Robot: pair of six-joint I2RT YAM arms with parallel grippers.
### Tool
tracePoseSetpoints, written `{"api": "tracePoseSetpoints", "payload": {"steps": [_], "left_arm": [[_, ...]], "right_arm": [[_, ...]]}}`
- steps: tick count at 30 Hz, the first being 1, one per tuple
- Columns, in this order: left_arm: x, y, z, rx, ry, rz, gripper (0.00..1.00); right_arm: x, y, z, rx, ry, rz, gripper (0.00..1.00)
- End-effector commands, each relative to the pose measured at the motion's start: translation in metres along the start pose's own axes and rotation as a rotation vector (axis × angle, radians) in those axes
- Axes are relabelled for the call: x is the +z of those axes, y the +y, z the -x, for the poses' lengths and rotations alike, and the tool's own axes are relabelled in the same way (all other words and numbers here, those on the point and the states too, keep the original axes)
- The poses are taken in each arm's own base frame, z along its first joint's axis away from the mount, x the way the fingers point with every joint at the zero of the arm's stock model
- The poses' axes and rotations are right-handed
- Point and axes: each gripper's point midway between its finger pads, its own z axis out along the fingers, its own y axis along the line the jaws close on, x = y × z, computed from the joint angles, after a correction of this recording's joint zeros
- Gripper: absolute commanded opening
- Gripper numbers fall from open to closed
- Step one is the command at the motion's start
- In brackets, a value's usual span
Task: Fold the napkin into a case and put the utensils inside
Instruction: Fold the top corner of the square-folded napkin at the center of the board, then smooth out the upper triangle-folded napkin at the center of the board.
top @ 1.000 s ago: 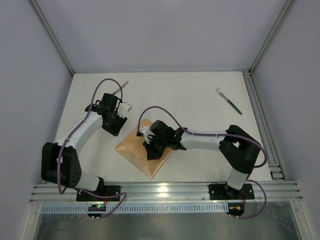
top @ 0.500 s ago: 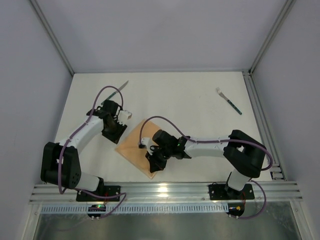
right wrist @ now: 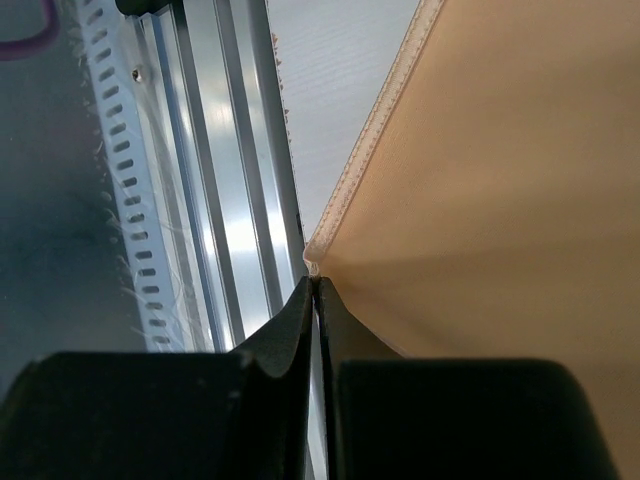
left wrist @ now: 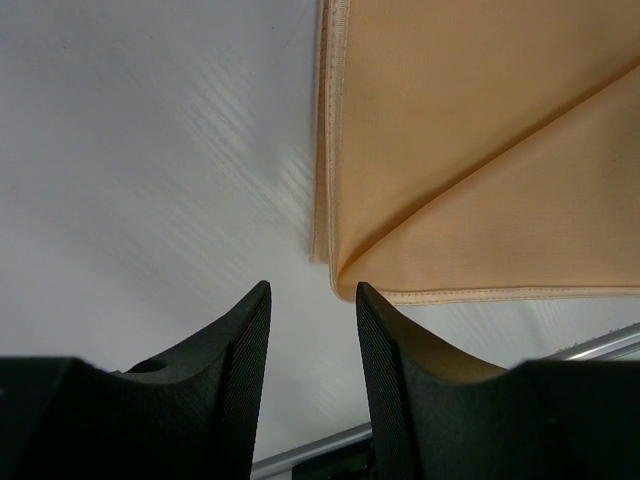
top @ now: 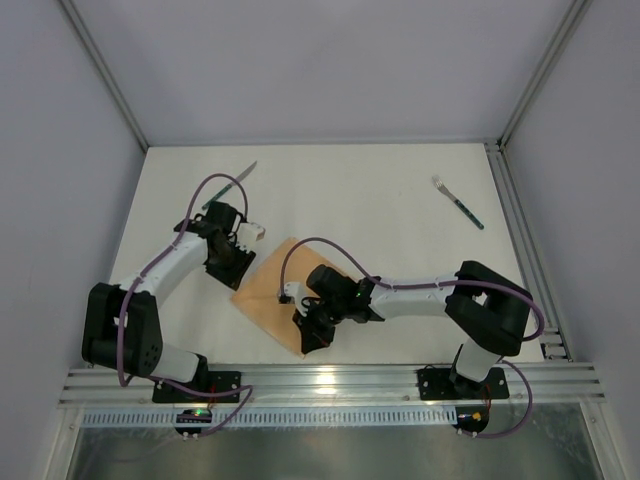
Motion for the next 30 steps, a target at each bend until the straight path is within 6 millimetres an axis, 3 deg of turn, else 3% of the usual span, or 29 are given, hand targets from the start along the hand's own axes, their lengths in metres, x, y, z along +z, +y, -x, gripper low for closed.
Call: {"api": "tracePoseSetpoints", "payload": {"steps": [1,7,15,19,22,25,28,29,30], "left_arm": [[0.002,-0.001,0.003,0.01,-0.018,-0.015,0.42],[0.004,-0.001,0.001,0.004,-0.011,-0.013,0.42],[0.004,-0.003,0.0,0.006,-0.006,-0.024,0.42],[0.0,-0.009,0.0,0.018,-0.023,-0.051,0.42],[-0.002,-0.02,-0.002,0.05,-0.036,-0.097,0.41],[-0.001,-0.03,-0.01,0.131,-0.034,-0.097,0.4],[0.002,-0.025,-0.009,0.182,-0.046,-0.012,0.4],[0.008,-0.023,-0.013,0.185,-0.028,0.003,0.4],[0.01,-0.016,-0.013,0.18,-0.02,0.046,0.4]], "right_arm": [[-0.002,0.015,0.012,-0.042,-0.042,0.051,0.04],[0.003,0.007,0.007,-0.03,-0.017,0.032,0.05],[0.0,0.004,0.013,-0.078,-0.004,0.01,0.44],[-0.014,0.013,0.027,-0.101,-0.04,0.005,0.49],[-0.033,0.021,0.048,-0.131,-0.122,-0.027,0.5],[-0.049,0.006,0.054,-0.037,-0.18,-0.103,0.49],[-0.064,-0.04,0.043,0.154,-0.224,-0.228,0.34],[-0.076,-0.063,0.041,0.264,-0.265,-0.275,0.23],[-0.079,-0.076,0.029,0.324,-0.272,-0.3,0.19]]}}
